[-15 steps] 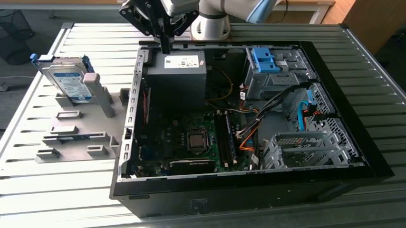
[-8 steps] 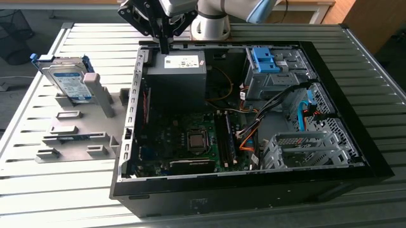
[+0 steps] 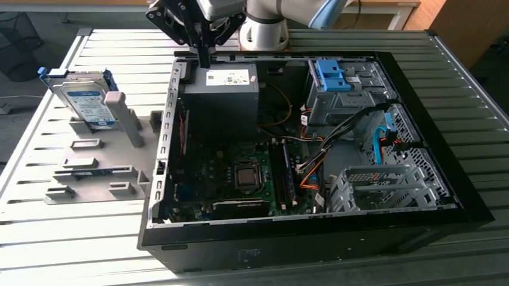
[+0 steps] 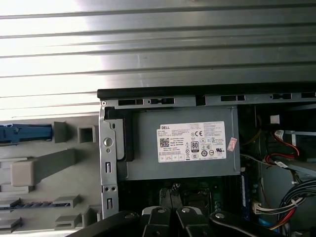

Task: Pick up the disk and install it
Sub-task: 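Reach for the disk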

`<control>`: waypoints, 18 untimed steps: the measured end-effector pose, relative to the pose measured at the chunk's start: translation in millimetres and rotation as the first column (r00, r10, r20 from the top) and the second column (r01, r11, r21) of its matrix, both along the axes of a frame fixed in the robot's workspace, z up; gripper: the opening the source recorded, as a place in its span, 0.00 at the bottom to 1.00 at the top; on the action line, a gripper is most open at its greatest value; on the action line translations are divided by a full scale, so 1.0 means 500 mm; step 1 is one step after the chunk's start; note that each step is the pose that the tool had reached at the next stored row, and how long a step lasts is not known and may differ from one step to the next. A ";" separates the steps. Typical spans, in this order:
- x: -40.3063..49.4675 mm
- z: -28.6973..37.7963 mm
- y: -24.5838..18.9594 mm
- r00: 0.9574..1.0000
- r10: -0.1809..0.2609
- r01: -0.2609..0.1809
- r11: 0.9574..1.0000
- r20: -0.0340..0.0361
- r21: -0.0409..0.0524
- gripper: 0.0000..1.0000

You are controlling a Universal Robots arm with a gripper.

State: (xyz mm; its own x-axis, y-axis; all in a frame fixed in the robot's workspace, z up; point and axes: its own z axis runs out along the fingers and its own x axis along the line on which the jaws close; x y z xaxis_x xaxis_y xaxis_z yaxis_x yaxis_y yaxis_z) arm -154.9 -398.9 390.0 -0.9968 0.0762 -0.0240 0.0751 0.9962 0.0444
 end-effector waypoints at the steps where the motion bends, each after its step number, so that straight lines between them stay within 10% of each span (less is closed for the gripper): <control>1: -0.001 0.000 0.0000 1.000 0.000 0.000 1.000 0.000 0.000 0.11; 18: -0.015 -0.001 0.0000 1.000 0.000 0.000 1.000 0.000 0.000 0.11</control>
State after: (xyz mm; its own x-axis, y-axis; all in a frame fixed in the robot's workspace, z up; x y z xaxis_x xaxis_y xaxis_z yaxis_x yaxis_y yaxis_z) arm -162.5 -398.9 389.7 -0.9968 0.0762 -0.0240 0.0751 0.9962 0.0443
